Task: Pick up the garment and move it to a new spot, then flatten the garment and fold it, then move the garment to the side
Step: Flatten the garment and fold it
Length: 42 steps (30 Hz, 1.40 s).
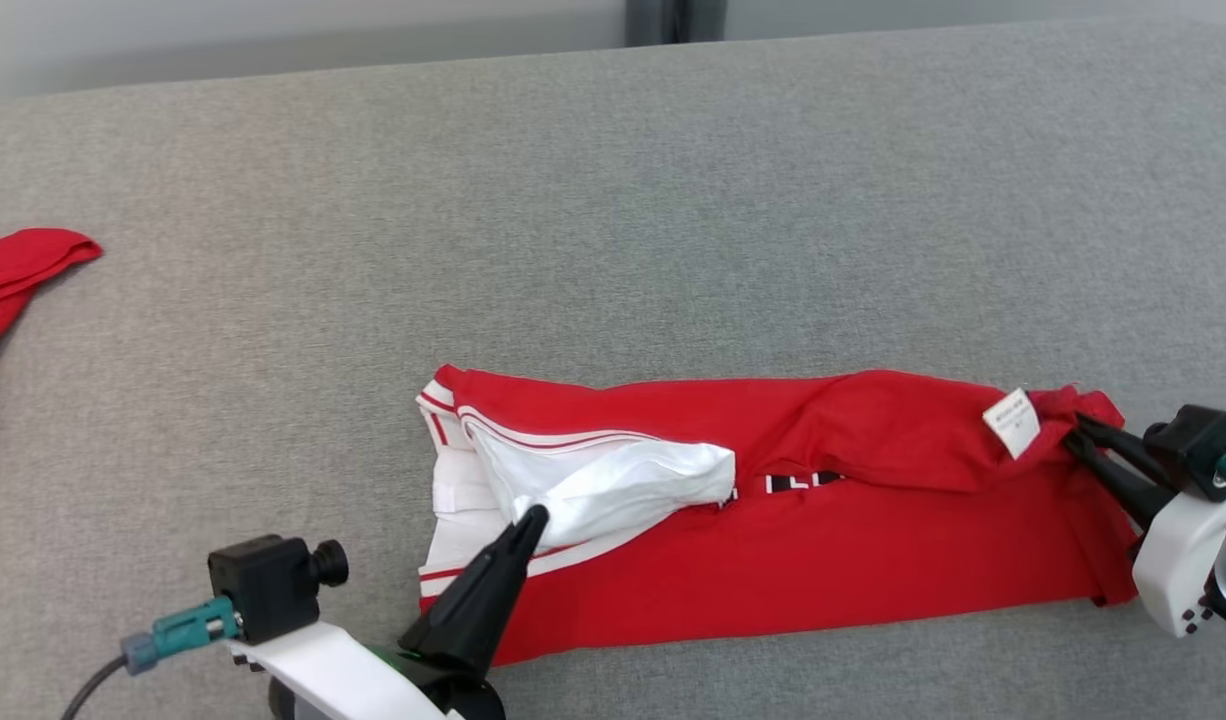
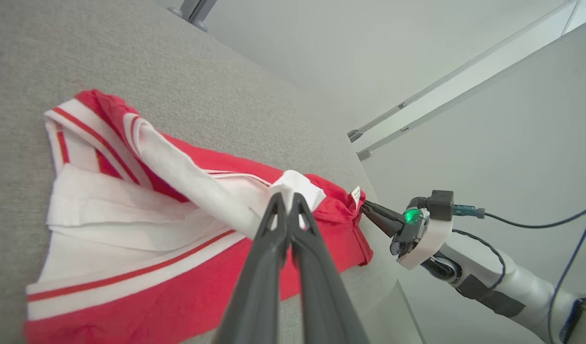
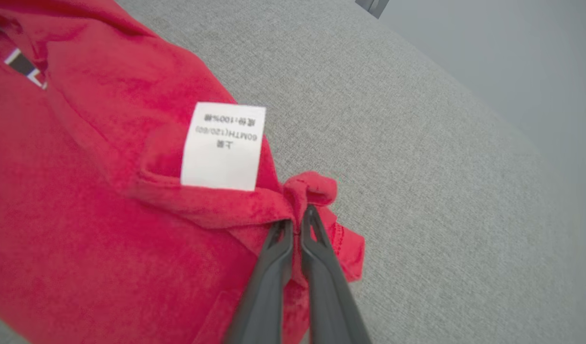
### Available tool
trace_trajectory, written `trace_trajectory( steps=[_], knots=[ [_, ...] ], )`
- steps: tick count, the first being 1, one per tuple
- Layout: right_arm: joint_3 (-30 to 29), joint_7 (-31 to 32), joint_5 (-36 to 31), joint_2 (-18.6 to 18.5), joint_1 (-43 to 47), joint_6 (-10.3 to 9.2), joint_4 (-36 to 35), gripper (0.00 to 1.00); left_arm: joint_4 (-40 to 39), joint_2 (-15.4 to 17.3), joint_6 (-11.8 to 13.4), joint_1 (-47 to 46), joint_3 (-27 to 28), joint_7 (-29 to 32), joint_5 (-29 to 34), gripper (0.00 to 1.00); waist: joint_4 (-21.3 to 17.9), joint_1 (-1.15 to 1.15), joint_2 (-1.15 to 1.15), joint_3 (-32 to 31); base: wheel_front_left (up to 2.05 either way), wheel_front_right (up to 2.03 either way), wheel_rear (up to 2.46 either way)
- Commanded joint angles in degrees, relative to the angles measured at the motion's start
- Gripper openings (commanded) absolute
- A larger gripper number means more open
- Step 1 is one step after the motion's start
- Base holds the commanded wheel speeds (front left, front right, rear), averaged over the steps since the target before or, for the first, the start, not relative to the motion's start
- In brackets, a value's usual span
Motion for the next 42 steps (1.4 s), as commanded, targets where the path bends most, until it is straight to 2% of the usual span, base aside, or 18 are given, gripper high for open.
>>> trace_trajectory(
  steps=[1,13,22,23,24,25,26,27,31,34,36,42],
  knots=[
    [-0.25,-0.44,-0.67,-0.12,1.25,-0.03,-0.03,0.0,0.8,-0.73,-0.78,1.06,-0.52,-0.8,-0.74,0.0,1.1,0.0,0.0,-0.74,0.0,0.0,0.0],
    [-2.21,-0.5,-1.67,-0.83,3.12,-0.03,0.5,0.0,1.74,-2.92,-2.5,3.22,-2.54,-1.46,-3.78,0.0,2.43,0.0,0.0,-3.53,0.0,0.0,0.0],
    [-2.33,1.16,-3.0,0.33,4.46,-0.03,1.29,0.0,6.3,-3.03,-1.4,2.09,-4.7,0.07,-2.69,0.0,1.44,0.0,0.0,-4.48,0.0,0.0,0.0],
    [-1.79,1.49,-3.98,0.34,4.51,-0.03,1.38,0.15,8.91,-3.15,-0.84,1.41,-4.01,-0.16,-2.62,0.36,1.05,0.0,0.0,-4.42,0.0,0.0,0.0],
    [-1.71,1.37,-4.49,0.28,4.38,-0.03,1.42,0.32,10.55,-3.08,-0.43,0.69,-3.35,-0.57,-2.26,0.6,0.87,0.0,0.0,-4.37,0.0,0.0,0.0],
    [-1.54,1.32,-5.0,0.19,4.29,-0.03,1.48,0.46,12.22,-3.39,-0.02,0.09,-2.4,-1.13,-2.38,0.77,0.63,0.0,0.0,-4.28,0.0,0.0,0.0],
    [-1.15,1.55,-5.67,-0.02,4.23,-0.03,1.62,0.77,14.08,-3.45,0.41,-0.81,-1.5,-1.88,-1.92,0.96,0.36,0.0,0.0,-4.19,0.0,0.0,0.0],
    [-0.63,1.88,-6.23,-0.25,4.1,-0.03,1.7,1.0,15.89,-3.31,0.76,-1.72,-0.72,-2.59,-1.31,1.0,0.05,0.0,0.0,-4.09,0.0,0.0,0.0],
    [-0.27,2.74,-7.07,-0.68,3.13,-0.03,1.87,1.0,22.44,-2.34,2.45,-4.54,2.46,-6.11,1.39,1.0,-1.47,0.0,0.0,-4.04,0.0,0.0,0.0],
    [-0.4,3.11,-7.04,-1.19,2.84,-0.03,0.9,1.0,24.79,-1.54,2.87,-4.56,2.46,-7.65,3.51,1.0,-2.73,0.0,0.0,-4.07,0.0,0.0,0.0],
    [-2.6,3.49,-4.19,-1.83,3.54,-0.03,0.19,1.0,24.46,-0.64,2.93,-4.27,4.07,-10.96,5.26,1.0,-3.14,0.0,0.0,-4.0,0.0,0.0,0.0],
    [-13.32,8.47,10.83,-0.79,7.86,-0.02,-3.65,1.0,23.58,0.88,5.52,-3.67,8.96,-27.78,14.7,1.0,-3.36,0.0,0.0,-3.43,0.0,0.0,0.0]
  ],
)
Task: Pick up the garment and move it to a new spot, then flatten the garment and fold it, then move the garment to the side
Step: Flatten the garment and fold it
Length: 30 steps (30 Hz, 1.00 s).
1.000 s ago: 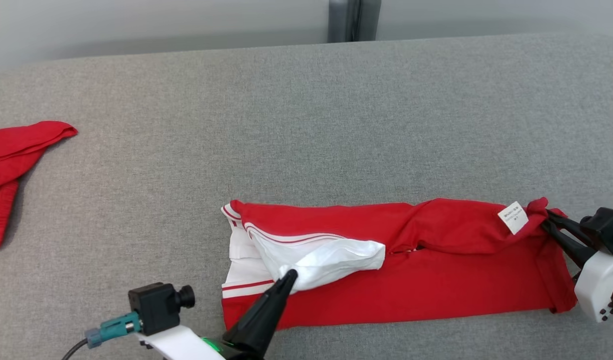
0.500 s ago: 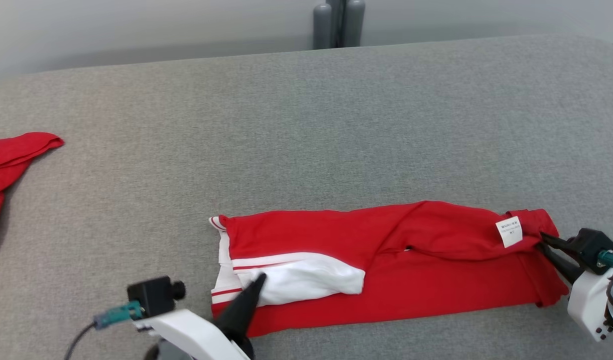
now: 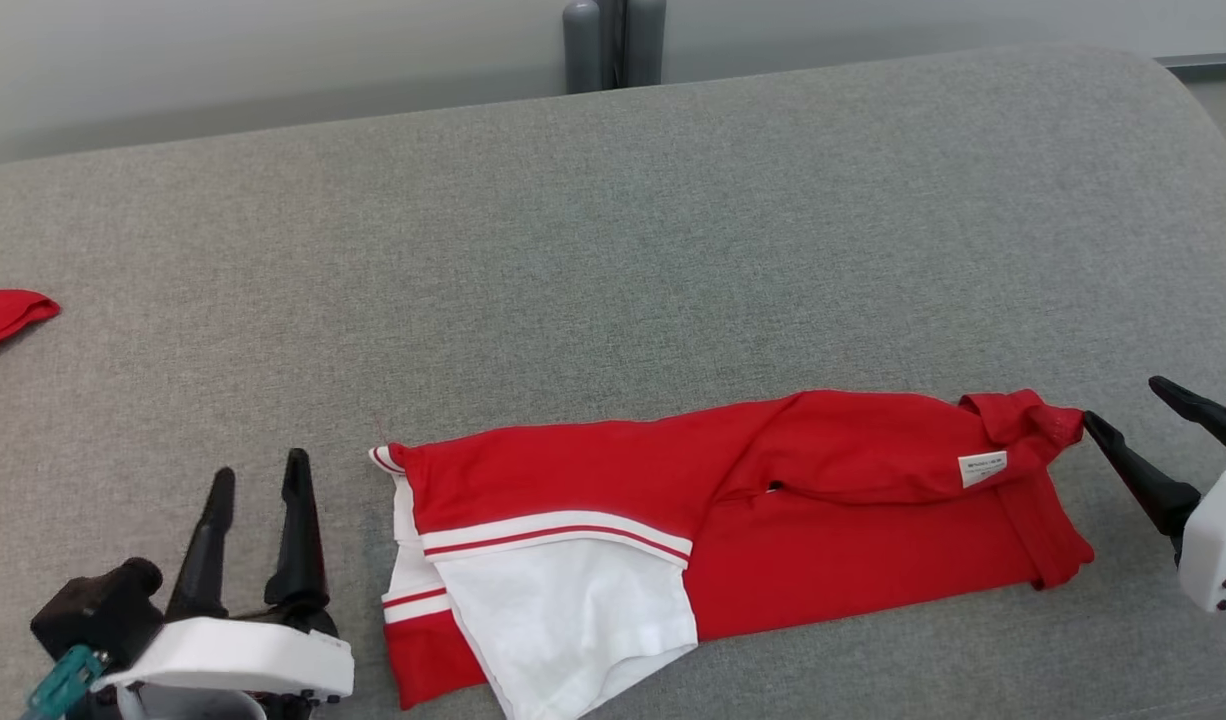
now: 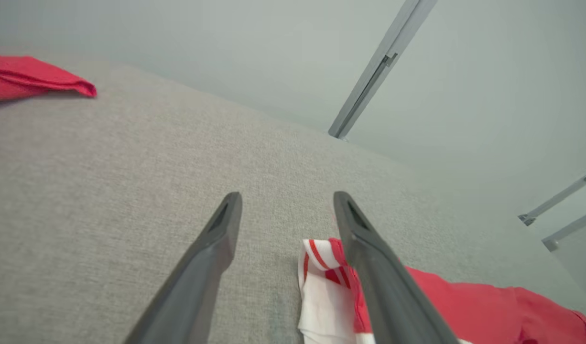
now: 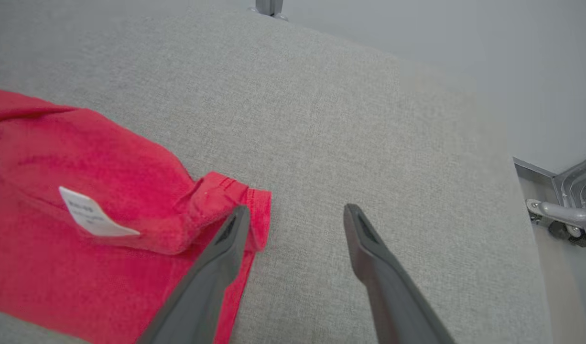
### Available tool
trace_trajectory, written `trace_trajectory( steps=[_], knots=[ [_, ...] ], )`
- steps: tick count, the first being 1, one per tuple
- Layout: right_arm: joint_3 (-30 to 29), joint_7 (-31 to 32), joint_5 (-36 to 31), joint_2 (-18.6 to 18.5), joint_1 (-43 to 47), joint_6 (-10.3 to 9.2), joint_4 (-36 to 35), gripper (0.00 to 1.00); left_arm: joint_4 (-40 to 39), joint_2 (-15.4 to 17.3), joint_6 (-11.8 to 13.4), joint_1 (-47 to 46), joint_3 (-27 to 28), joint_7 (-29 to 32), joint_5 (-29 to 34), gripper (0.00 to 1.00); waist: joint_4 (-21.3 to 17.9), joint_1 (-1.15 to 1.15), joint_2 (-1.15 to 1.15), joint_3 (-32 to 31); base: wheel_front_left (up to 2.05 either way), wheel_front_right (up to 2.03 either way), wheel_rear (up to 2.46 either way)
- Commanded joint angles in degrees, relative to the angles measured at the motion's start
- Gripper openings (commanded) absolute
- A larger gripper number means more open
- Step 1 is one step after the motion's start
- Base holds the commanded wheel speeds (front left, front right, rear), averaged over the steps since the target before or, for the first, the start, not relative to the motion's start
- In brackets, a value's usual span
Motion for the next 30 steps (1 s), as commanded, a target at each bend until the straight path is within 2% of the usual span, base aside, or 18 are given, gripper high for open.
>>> trace_trajectory(
  steps=[1,5,6,11,15,19,26,27,30],
  knots=[
    [-1.17,1.75,1.73,0.33,1.6,-0.01,-0.56,1.0,-0.24,0.32,0.31,-0.04,0.19,-3.25,2.19,1.0,0.43,0.0,0.0,0.27,0.0,0.0,0.0],
    [-3.98,5.73,4.67,3.17,3.45,-0.01,-0.23,1.0,0.61,0.41,0.7,0.27,-0.53,-7.08,8.78,1.0,1.89,0.0,0.0,0.58,0.0,0.0,0.0],
    [-3.98,5.73,4.67,3.17,3.45,-0.01,-0.23,1.0,0.61,0.41,0.7,0.27,-0.53,-7.08,8.78,1.0,1.89,0.0,0.0,0.58,0.0,0.0,0.0],
    [-9.47,7.51,6.87,8.18,5.07,-0.01,3.23,1.0,1.75,-2.28,-0.33,1.31,0.04,-7.86,13.43,1.0,3.86,0.0,0.0,0.54,0.0,0.0,0.0],
    [-11.72,11.47,5.2,10.28,6.41,-0.01,7.09,1.0,2.1,-5.24,-2.08,2.91,1.94,-7.87,16.1,1.0,4.76,0.0,0.0,0.52,0.0,0.0,0.0],
    [-12.44,15.85,3.44,12.94,8.48,-0.01,9.96,1.0,2.67,-7.33,-4.04,3.56,3.64,-7.88,17.53,1.0,5.51,0.0,0.0,0.35,0.0,0.0,0.0],
    [-10.88,21.03,4.57,16.16,12.91,0.18,7.26,1.0,3.03,-8.69,-6.46,3.61,6.15,-7.9,19.46,1.0,5.69,0.0,0.0,0.11,0.0,0.0,0.0],
    [-10.57,21.53,5.41,16.26,13.2,0.21,6.15,0.0,3.02,-8.81,-6.76,3.59,6.52,-7.9,19.68,1.0,5.61,0.0,0.0,0.14,0.0,0.0,0.0],
    [-11.62,20.5,6.76,13.84,12.98,0.14,3.58,0.0,3.36,-9.0,-7.37,3.82,7.28,-7.9,19.99,1.0,5.18,0.0,0.0,0.06,0.0,0.0,0.0]
  ],
)
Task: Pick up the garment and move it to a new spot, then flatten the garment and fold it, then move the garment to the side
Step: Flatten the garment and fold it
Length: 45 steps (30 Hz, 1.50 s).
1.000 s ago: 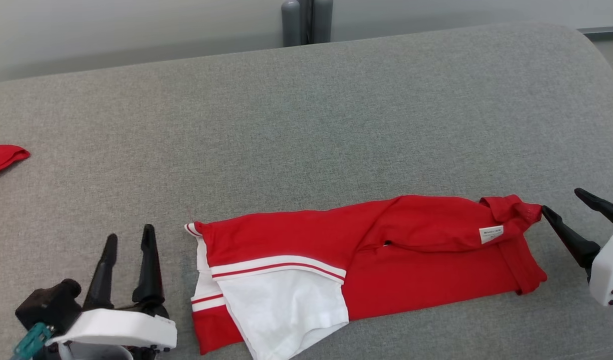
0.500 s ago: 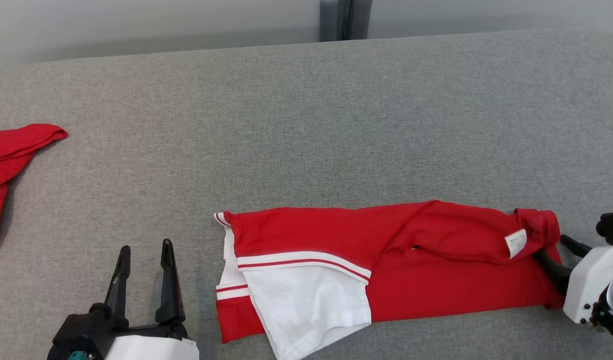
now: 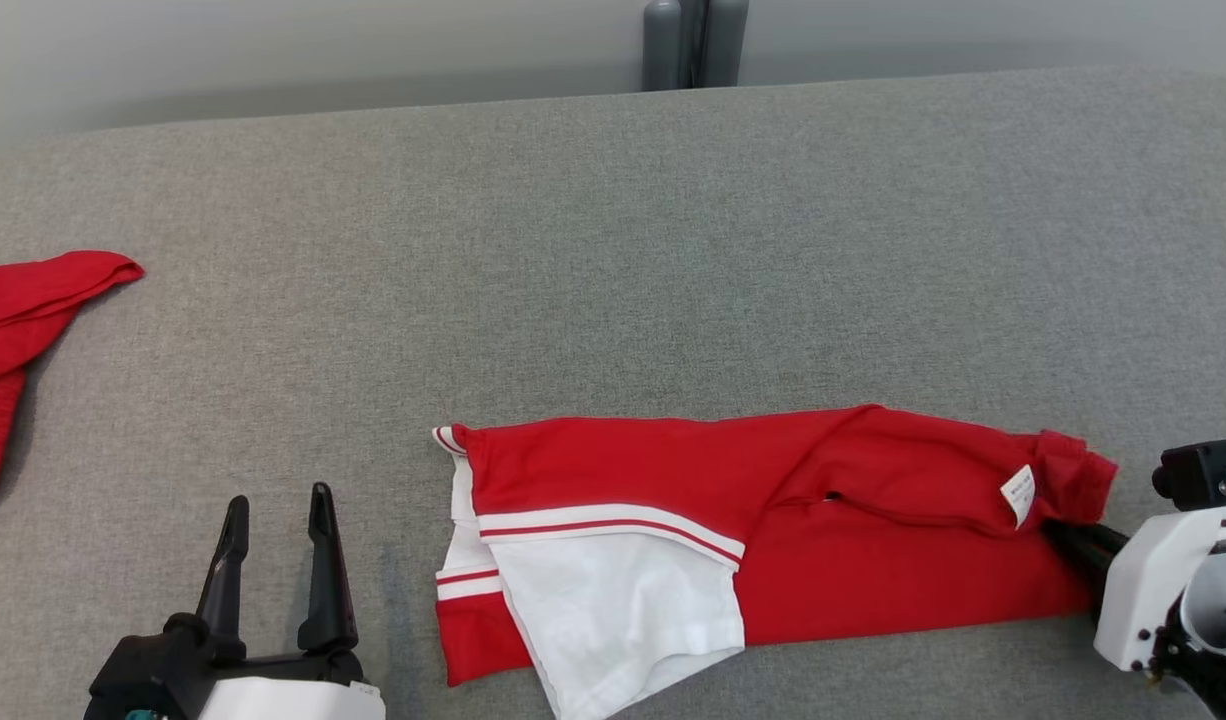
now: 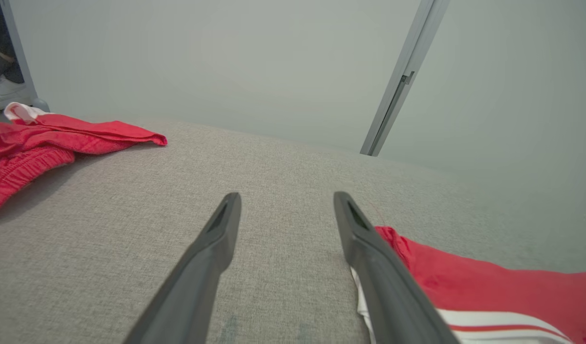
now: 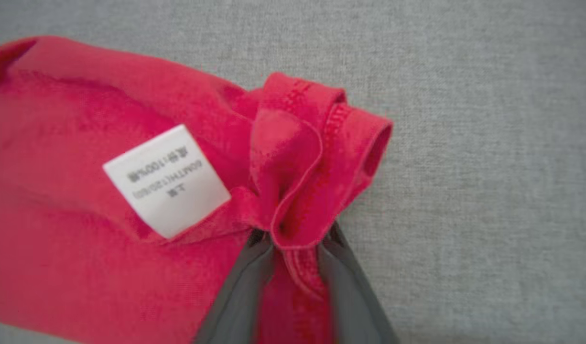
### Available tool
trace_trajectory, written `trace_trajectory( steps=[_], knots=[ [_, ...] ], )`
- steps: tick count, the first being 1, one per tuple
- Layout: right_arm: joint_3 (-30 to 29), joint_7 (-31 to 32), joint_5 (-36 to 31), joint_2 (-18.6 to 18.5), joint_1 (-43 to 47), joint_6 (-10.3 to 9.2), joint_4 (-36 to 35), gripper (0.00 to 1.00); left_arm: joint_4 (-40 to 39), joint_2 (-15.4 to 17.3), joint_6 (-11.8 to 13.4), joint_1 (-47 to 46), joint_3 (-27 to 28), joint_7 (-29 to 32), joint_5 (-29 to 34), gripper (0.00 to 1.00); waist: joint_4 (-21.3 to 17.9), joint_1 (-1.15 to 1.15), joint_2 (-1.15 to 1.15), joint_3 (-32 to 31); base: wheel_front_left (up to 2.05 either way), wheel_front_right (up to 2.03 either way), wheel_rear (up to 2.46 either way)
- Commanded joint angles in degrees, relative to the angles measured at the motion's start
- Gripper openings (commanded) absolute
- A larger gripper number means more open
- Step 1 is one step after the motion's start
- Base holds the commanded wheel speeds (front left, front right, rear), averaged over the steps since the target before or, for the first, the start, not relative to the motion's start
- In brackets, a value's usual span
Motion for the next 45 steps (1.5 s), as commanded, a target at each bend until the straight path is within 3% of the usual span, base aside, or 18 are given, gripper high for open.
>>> trace_trajectory(
  steps=[1,5,9,13,20,21,26,29,34,45],
  knots=[
    [-0.34,0.17,0.4,-0.53,2.22,0.23,1.27,0.0,0.39,0.1,-0.58,0.31,0.62,-0.26,0.51,1.0,-0.41,0.0,0.0,-0.08,0.0,0.0,0.0],
    [-6.23,-0.25,-0.7,-6.42,-1.16,0.03,3.61,0.0,1.02,-0.02,-1.27,0.23,0.88,-0.27,0.46,1.0,-0.72,0.0,0.0,-0.35,0.0,0.0,0.0],
    [-10.52,-0.05,-6.31,-12.75,-3.5,0.2,7.52,0.0,1.27,-0.01,-1.18,-0.36,0.24,-0.26,-1.12,1.0,-0.22,0.0,0.0,-0.74,0.0,0.0,0.0],
    [-13.65,1.69,-6.56,-13.69,-3.47,0.25,4.78,0.0,1.36,-0.02,-0.75,0.01,-0.4,-0.26,-2.14,1.0,0.32,0.0,0.0,-1.24,0.0,0.0,0.0],
    [-12.38,4.73,1.1,-7.99,5.41,0.25,-20.15,0.0,0.92,-0.04,0.31,1.08,-1.95,-0.26,-3.59,1.0,1.03,0.0,0.0,-1.54,0.0,0.0,0.0],
    [-12.38,4.73,1.1,-7.99,5.41,0.25,-20.15,0.0,0.92,-0.04,0.31,1.08,-1.95,-0.26,-3.59,1.0,1.03,0.0,0.0,-1.54,0.0,0.0,0.0],
    [-6.65,6.71,-1.9,0.21,10.39,0.24,-32.46,0.0,1.48,-0.02,0.62,0.77,-2.78,-0.26,-3.35,1.0,0.69,0.0,0.0,-1.12,0.0,0.0,0.0],
    [-3.76,6.76,-4.39,6.9,10.84,0.25,-33.34,0.0,2.04,0.0,0.56,0.17,-3.44,-0.26,-2.67,1.0,0.53,0.0,0.0,-0.89,0.0,0.0,0.0],
    [-1.18,5.66,-9.51,14.73,9.63,0.25,-29.96,0.0,3.25,-0.01,0.78,0.17,-4.43,-0.26,-2.01,1.0,0.6,0.0,0.0,-1.08,0.0,0.0,0.0],
    [-4.96,1.02,-17.35,21.06,8.78,0.25,-24.04,0.0,4.28,-0.02,0.72,1.13,-4.4,-0.26,-1.43,1.0,-0.36,0.0,0.0,-1.17,0.0,0.0,0.0]
  ],
)
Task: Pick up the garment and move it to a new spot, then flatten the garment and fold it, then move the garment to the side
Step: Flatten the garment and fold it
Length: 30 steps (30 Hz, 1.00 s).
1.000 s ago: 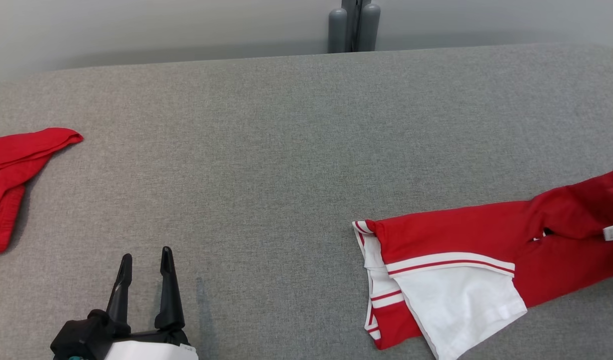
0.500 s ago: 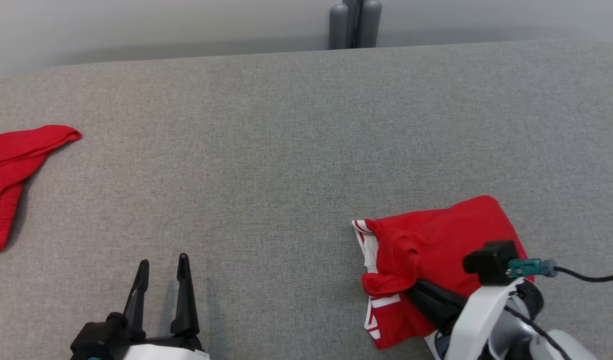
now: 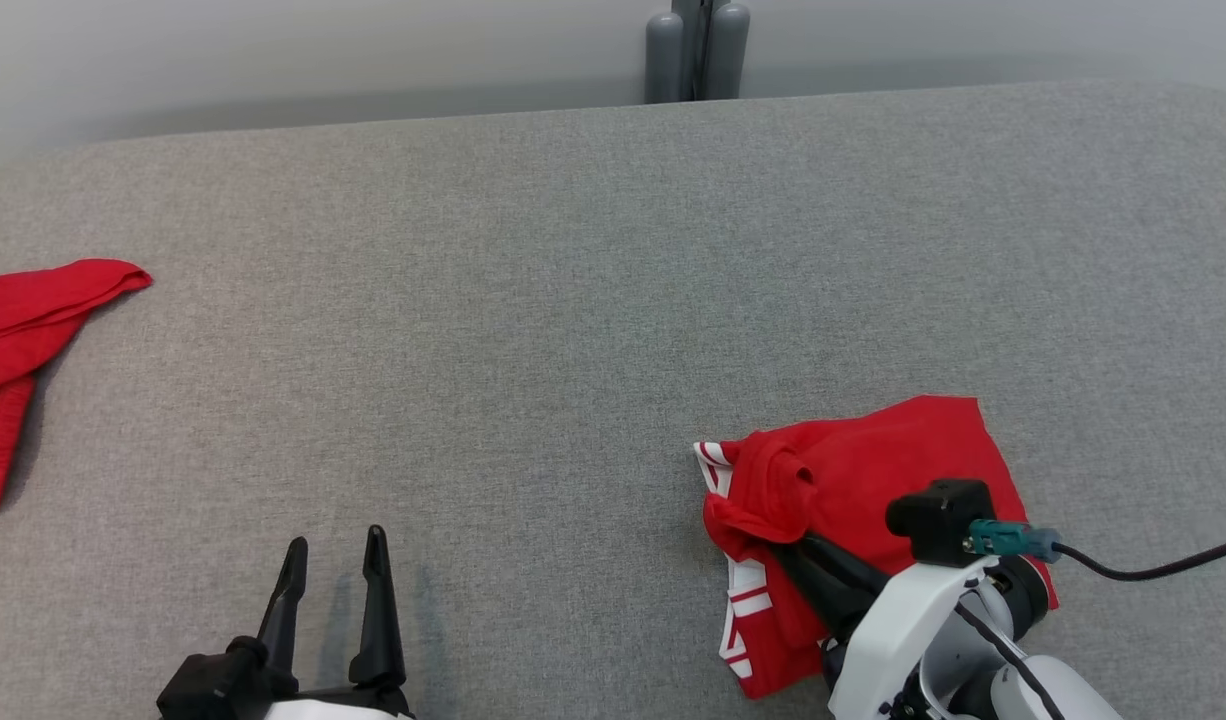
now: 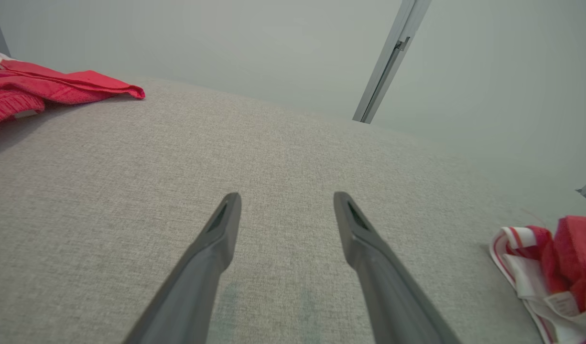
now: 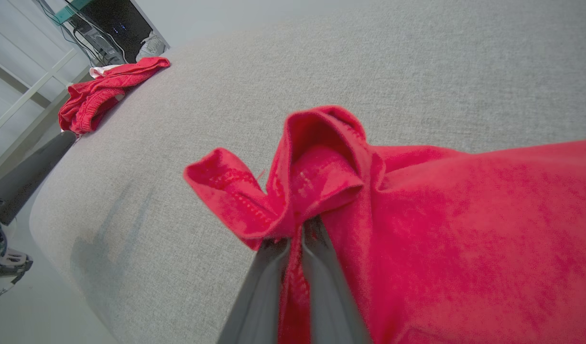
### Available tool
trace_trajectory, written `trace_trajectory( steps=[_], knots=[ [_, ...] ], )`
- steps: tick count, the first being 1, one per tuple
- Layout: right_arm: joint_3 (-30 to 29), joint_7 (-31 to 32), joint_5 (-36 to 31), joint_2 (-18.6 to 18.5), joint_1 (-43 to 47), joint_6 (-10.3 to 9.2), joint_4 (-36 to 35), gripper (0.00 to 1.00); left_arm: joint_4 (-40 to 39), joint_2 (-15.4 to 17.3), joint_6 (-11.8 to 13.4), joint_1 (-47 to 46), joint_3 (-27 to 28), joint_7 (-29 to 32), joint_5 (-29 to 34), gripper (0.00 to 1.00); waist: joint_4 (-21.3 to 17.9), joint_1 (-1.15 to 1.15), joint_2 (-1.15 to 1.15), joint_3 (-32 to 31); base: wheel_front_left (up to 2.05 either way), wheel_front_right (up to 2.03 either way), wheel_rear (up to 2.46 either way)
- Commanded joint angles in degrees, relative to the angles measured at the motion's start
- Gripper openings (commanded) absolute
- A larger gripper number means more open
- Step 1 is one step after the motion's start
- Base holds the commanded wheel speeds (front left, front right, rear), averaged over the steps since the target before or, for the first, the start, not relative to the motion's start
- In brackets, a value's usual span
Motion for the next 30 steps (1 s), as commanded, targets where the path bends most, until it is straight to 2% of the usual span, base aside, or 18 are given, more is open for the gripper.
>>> trace_trajectory(
  steps=[1,2,9,12,17,19,20,26,29,30],
  knots=[
    [-0.4,-1.14,-1.22,0.22,-0.85,0.01,0.21,0.17,0.18,0.21,-0.11,-0.07,0.16,-0.25,0.49,1.0,-0.27,0.0,0.0,-0.07,0.0,0.0,0.0],
    [-0.17,-1.65,-1.82,0.45,-0.95,0.01,0.2,1.0,0.32,0.22,-0.25,-0.15,0.06,-0.25,0.57,1.0,-0.42,0.0,0.0,-0.21,0.0,0.0,0.0],
    [4.24,-0.79,-0.01,-1.0,1.88,0.01,-4.63,1.0,0.85,0.23,-0.08,0.61,-0.18,-0.25,-0.11,1.0,-1.03,0.0,0.0,-2.24,0.0,0.0,0.0],
    [2.05,-1.57,0.2,-2.58,4.47,0.01,-9.04,1.0,0.75,0.22,0.18,1.48,0.11,-0.25,-0.68,1.0,-1.12,0.0,0.0,-3.55,0.0,0.0,0.0],
    [-7.55,-6.01,-4.21,-3.58,9.15,0.01,-12.57,1.0,0.68,0.21,0.39,2.7,0.07,-0.25,-1.26,1.0,-1.16,0.0,0.0,-5.98,0.0,0.0,0.0],
    [-11.93,-9.75,-9.75,-4.67,10.58,0.0,-11.18,1.0,0.58,0.23,0.12,2.99,-0.02,-0.25,-1.03,1.0,-0.76,0.0,0.0,-7.09,0.0,0.0,0.0],
    [-11.93,-9.75,-9.75,-4.67,10.58,0.0,-11.18,1.0,0.58,0.23,0.12,2.99,-0.02,-0.25,-1.03,1.0,-0.76,0.0,0.0,-7.09,0.0,0.0,0.0],
    [-20.53,-26.07,-22.17,-2.9,15.3,0.0,-0.48,1.0,0.15,0.2,-0.85,4.51,2.14,-0.18,3.05,1.0,0.01,0.0,0.0,-10.51,0.0,0.0,0.0],
    [-24.64,-29.4,-25.55,-1.01,16.36,0.0,5.74,1.0,0.81,0.22,-1.66,5.66,3.3,-0.19,5.59,1.0,0.26,0.0,0.0,-11.84,0.0,0.0,0.0],
    [-25.53,-29.63,-27.01,-0.67,16.16,0.01,5.91,1.0,1.23,0.22,-2.12,5.95,3.48,-0.18,6.42,1.0,0.37,0.0,0.0,-12.17,0.0,0.0,0.0]
  ],
)
